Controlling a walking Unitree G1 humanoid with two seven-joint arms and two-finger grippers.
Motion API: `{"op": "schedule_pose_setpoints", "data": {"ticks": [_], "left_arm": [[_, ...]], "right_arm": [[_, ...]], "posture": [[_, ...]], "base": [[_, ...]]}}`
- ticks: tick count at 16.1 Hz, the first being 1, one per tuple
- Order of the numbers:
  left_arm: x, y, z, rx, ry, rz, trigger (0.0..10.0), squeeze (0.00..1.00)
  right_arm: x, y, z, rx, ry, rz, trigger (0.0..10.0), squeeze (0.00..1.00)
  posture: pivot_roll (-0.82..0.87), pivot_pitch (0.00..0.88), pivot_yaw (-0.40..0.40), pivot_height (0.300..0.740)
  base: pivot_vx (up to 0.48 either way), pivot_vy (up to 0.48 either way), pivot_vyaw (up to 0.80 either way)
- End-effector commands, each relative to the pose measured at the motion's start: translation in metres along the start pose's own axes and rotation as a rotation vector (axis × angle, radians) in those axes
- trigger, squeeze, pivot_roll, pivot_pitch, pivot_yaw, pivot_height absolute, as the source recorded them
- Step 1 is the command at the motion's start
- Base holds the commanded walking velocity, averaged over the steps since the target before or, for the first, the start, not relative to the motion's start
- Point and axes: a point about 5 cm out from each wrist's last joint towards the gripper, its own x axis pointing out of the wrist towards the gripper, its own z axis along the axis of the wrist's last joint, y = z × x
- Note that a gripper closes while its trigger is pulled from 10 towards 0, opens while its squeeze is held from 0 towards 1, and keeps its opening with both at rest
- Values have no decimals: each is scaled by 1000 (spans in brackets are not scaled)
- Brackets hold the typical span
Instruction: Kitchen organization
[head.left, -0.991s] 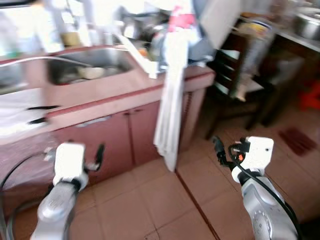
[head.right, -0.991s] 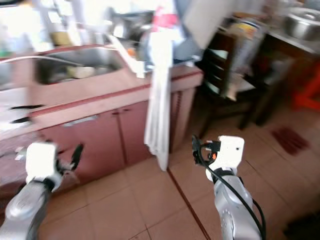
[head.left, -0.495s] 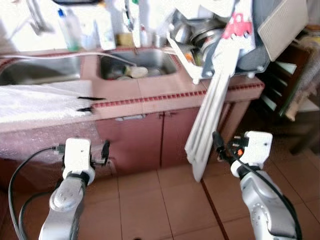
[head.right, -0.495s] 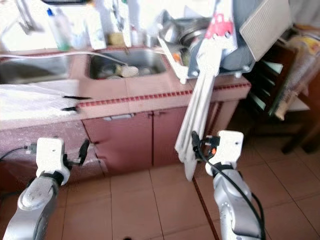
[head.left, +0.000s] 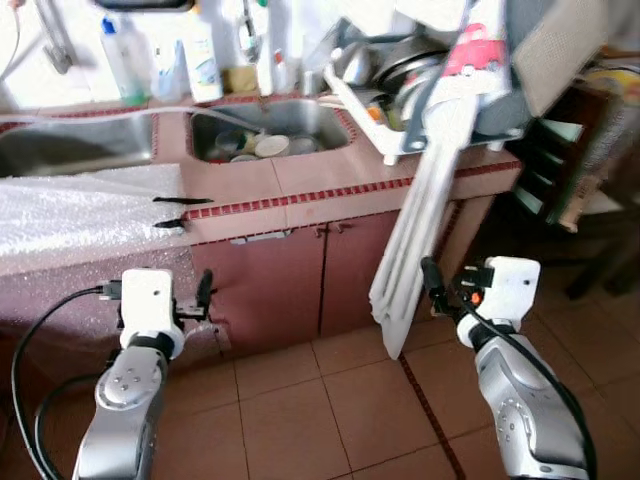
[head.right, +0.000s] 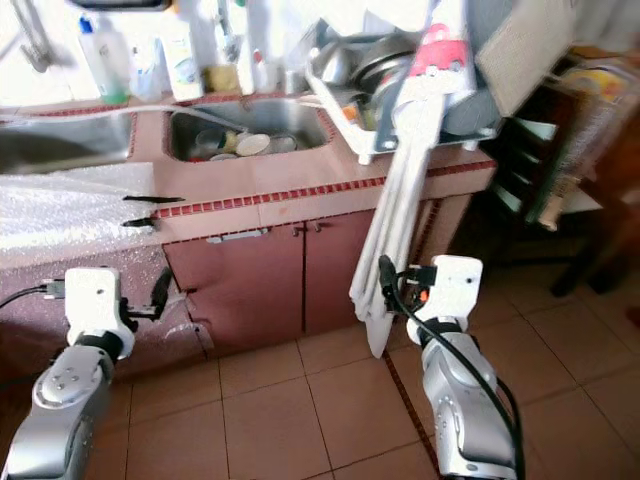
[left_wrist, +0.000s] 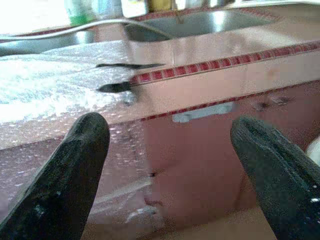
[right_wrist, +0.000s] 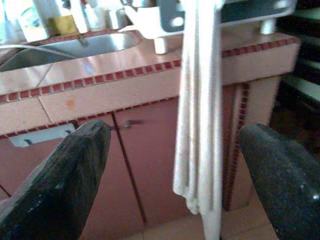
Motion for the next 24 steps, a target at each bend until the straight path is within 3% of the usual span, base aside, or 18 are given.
{"op": "schedule_pose_setpoints", "data": {"ticks": [1, 14, 21, 24], "left_arm": [[0, 3, -1, 4, 10, 11, 10000, 0], [-2, -3, -6, -17, 8, 29, 10000, 0], [2, -18, 3, 16, -46, -7, 10000, 0], [4, -16, 3, 12, -46, -3, 10000, 0]], "right_arm": [[1, 0, 1, 3, -8, -10, 10000, 0], [6, -4, 0, -6, 6, -11, 10000, 0], [18, 7, 8, -32, -14, 40, 10000, 0], [20, 9, 8, -40, -14, 49, 10000, 0]], "posture": [[-29, 0, -18, 740], [-12, 0, -50, 740], [-23, 0, -67, 740], [-26, 0, -67, 740]], "base": [[0, 480, 0], [0, 480, 0], [0, 0, 652], [0, 0, 800]]}}
